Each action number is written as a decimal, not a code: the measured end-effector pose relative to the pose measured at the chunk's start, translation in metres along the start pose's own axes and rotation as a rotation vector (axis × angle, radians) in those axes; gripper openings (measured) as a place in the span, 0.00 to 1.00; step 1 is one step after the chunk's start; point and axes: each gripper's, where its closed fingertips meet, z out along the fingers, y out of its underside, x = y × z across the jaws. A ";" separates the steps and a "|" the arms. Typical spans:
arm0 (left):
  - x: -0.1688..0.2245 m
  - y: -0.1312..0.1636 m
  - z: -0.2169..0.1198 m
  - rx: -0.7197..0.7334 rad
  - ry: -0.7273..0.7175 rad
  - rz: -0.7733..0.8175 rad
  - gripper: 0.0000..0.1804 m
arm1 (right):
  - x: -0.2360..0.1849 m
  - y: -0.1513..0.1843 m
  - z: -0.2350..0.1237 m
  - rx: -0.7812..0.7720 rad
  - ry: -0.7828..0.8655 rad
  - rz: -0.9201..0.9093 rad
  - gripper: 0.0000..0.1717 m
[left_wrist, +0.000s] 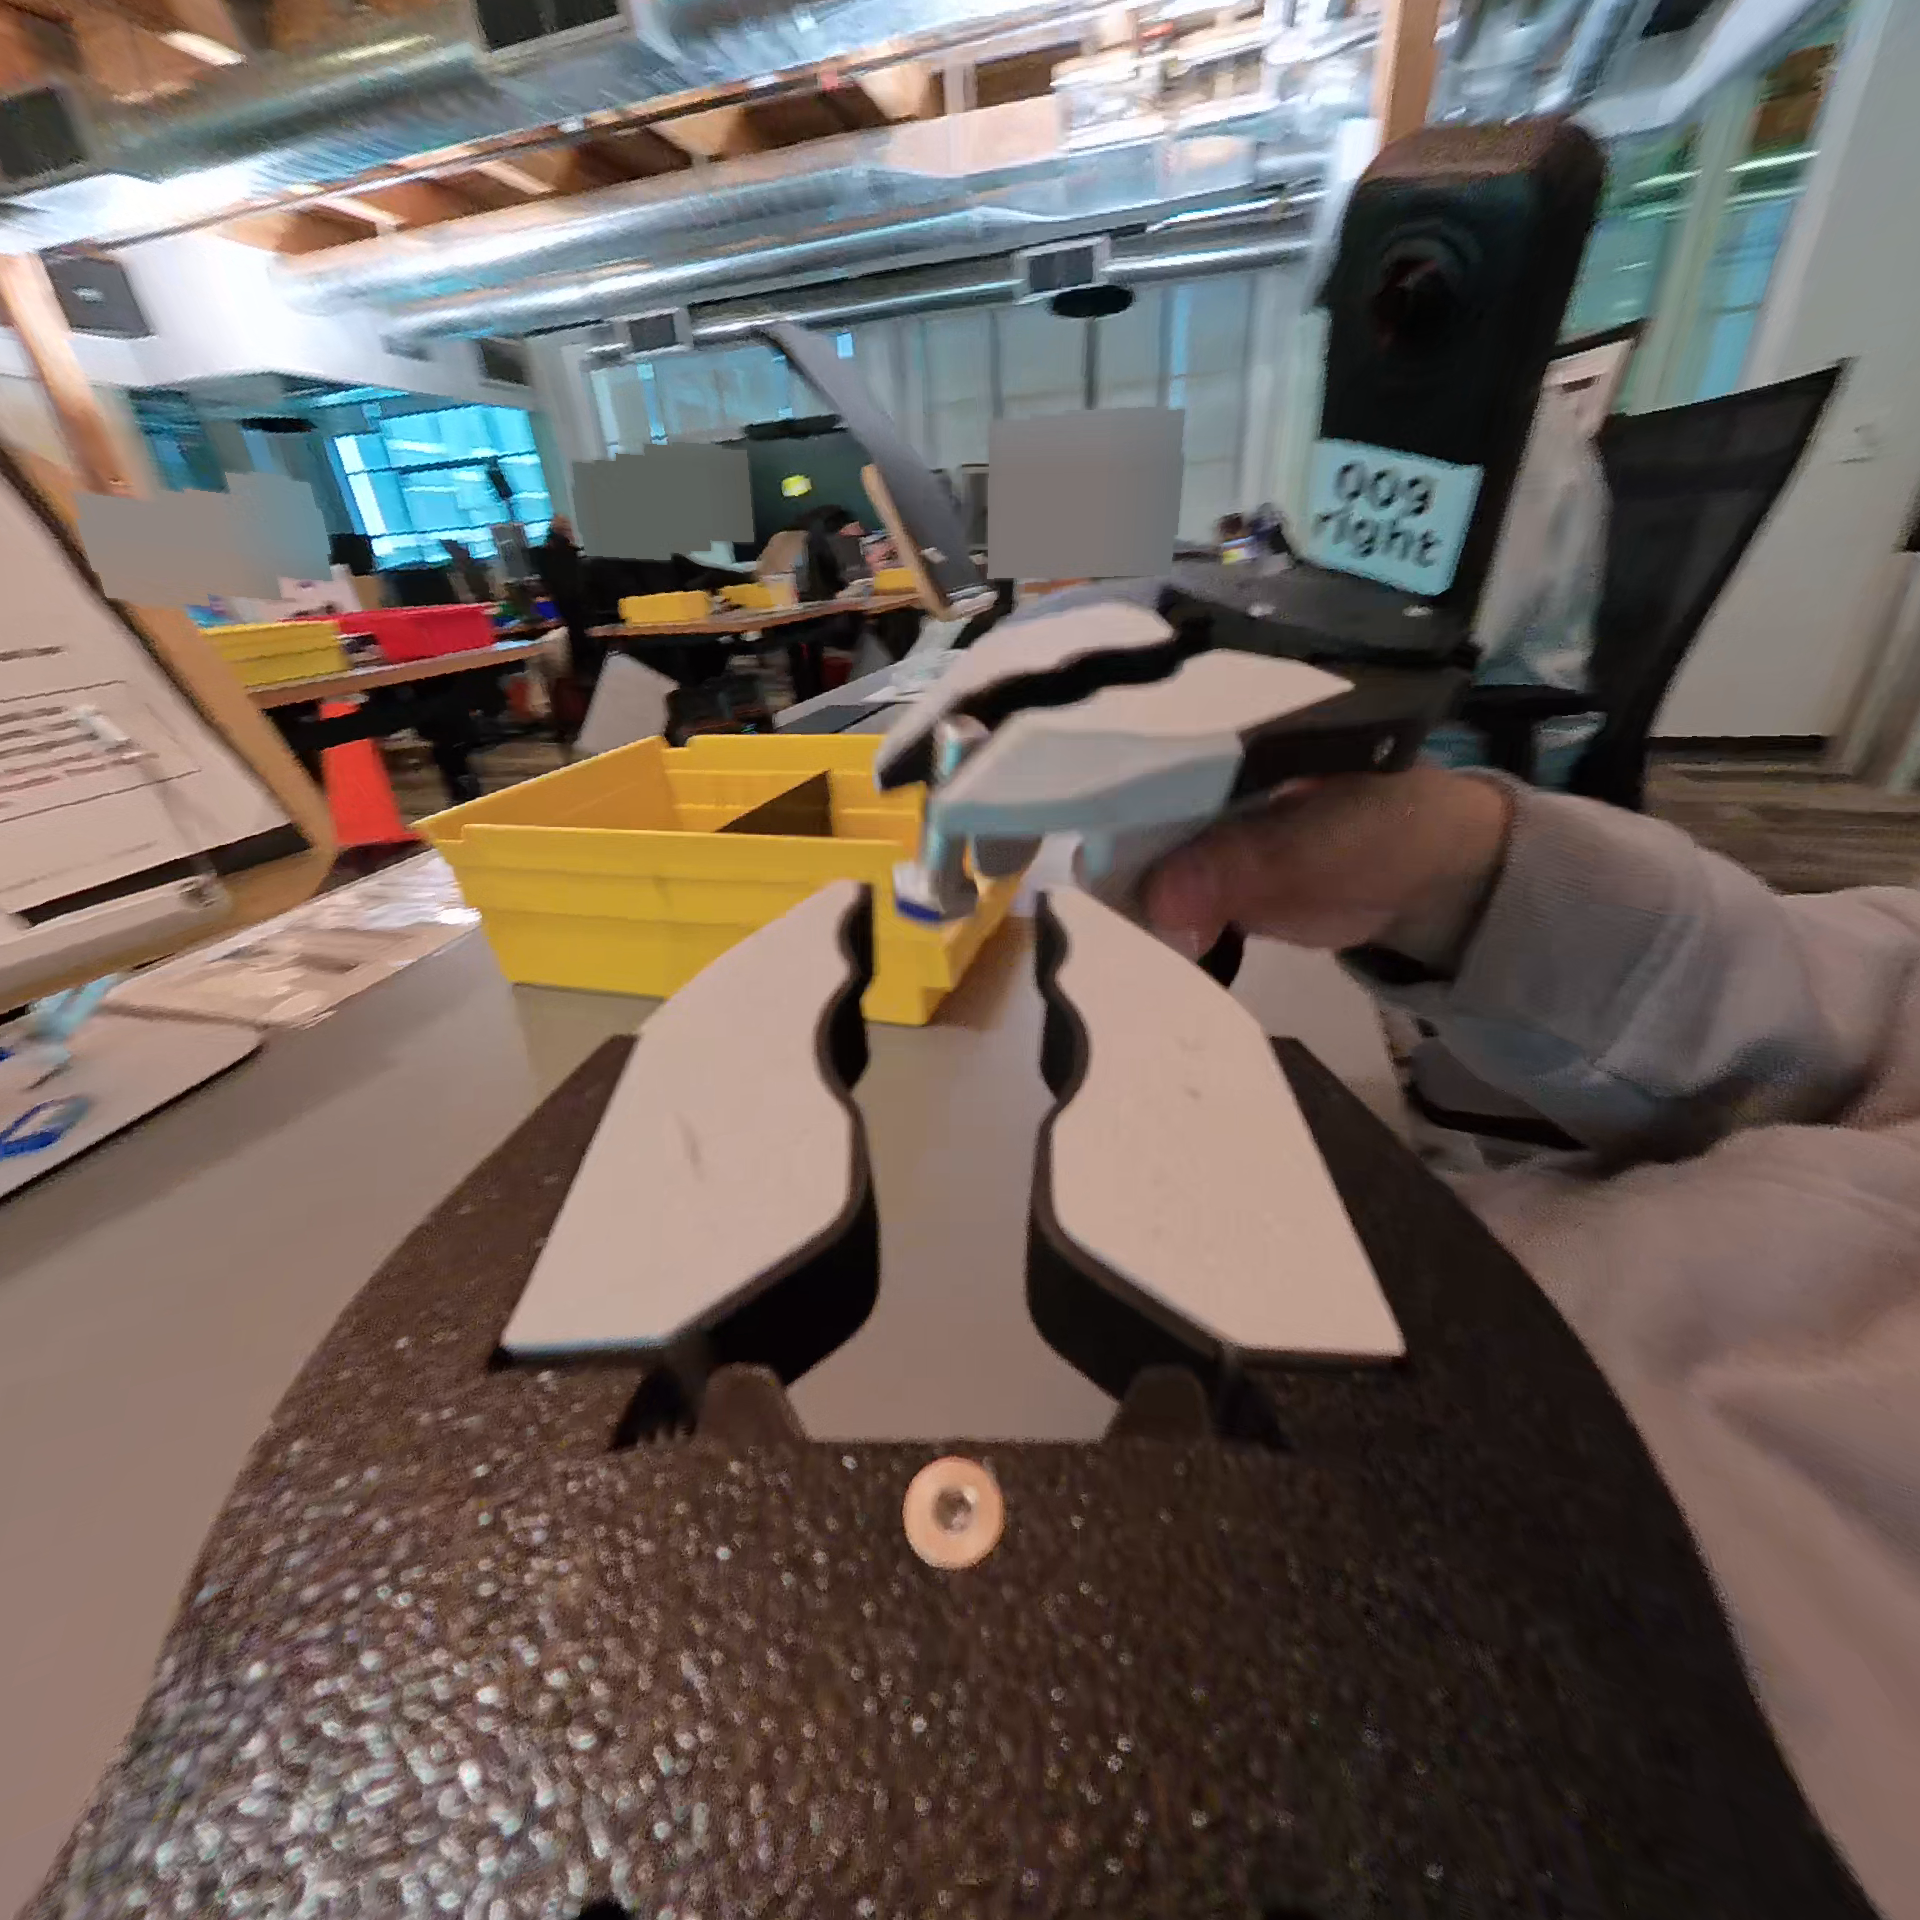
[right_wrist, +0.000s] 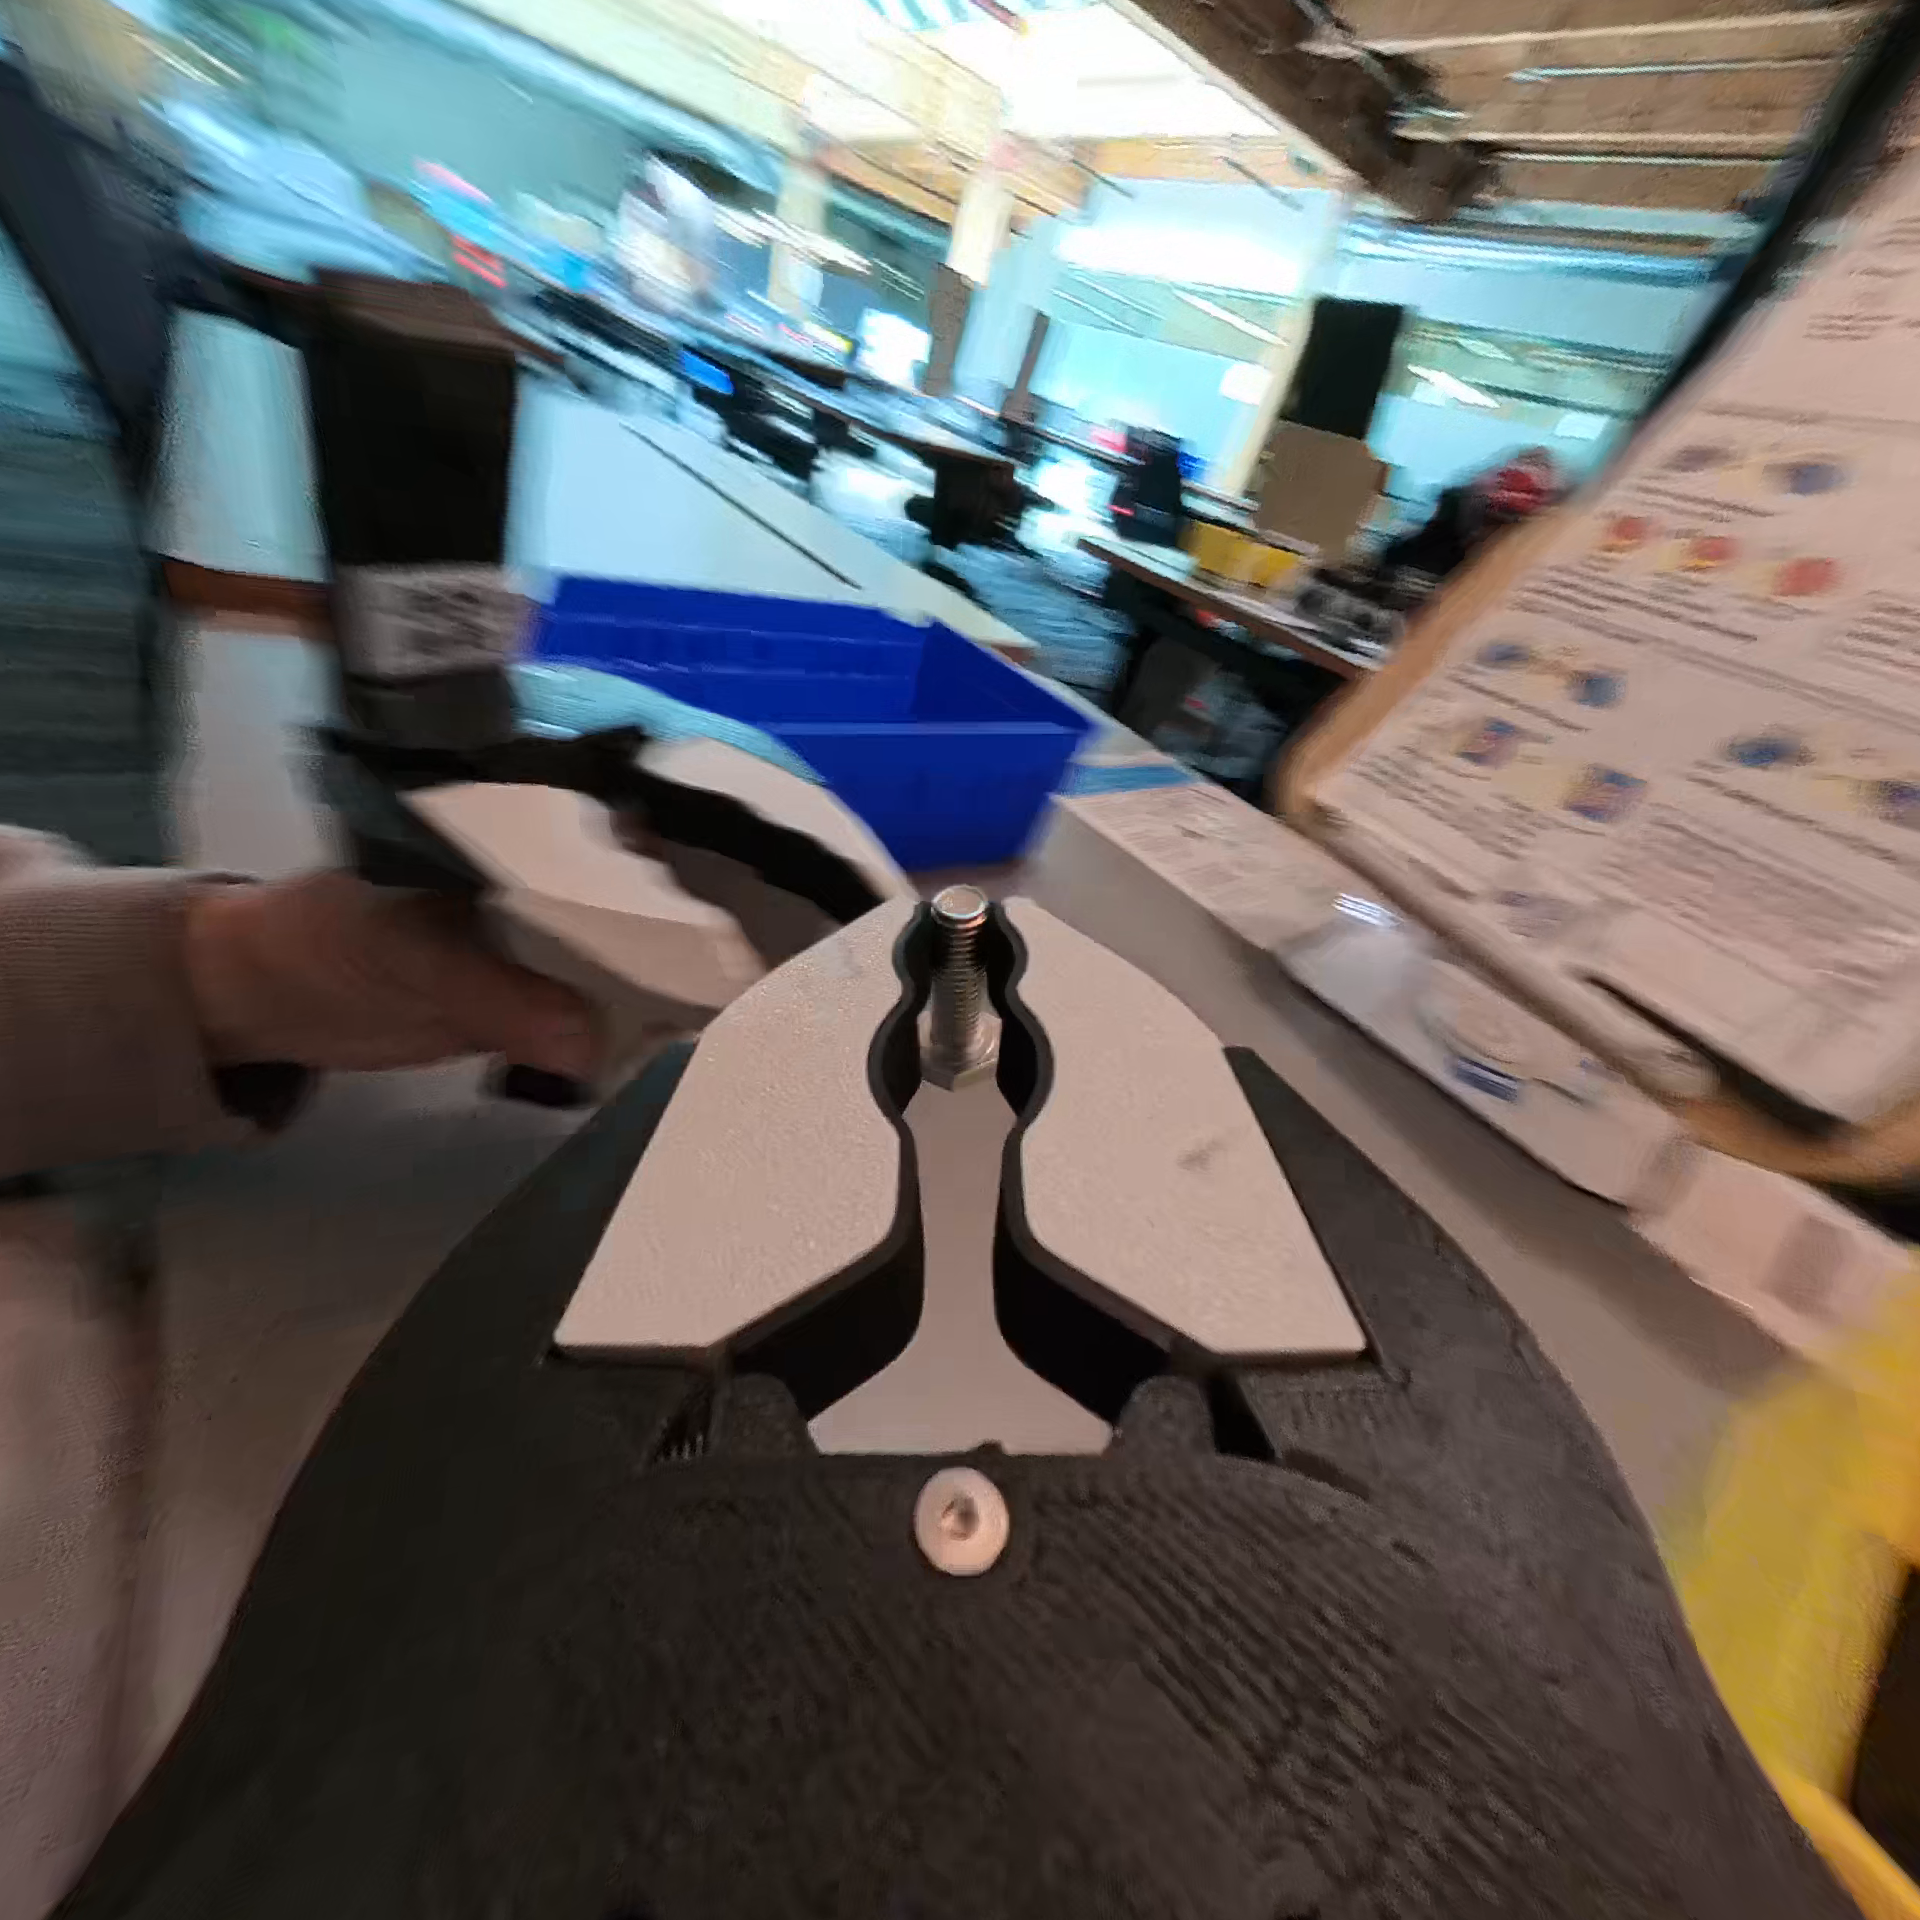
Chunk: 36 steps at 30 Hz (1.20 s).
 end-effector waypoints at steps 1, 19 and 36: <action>-0.005 0.002 0.000 -0.021 -0.040 0.012 0.22 | 0.029 0.005 -0.006 -0.064 0.122 -0.063 0.05; -0.050 0.049 -0.008 -0.260 -0.315 0.079 0.24 | 0.379 0.168 -0.053 -0.844 0.800 0.129 0.24; -0.070 0.052 -0.015 -0.166 -0.410 -0.188 0.36 | 0.296 0.107 -0.109 -0.398 0.751 0.212 0.56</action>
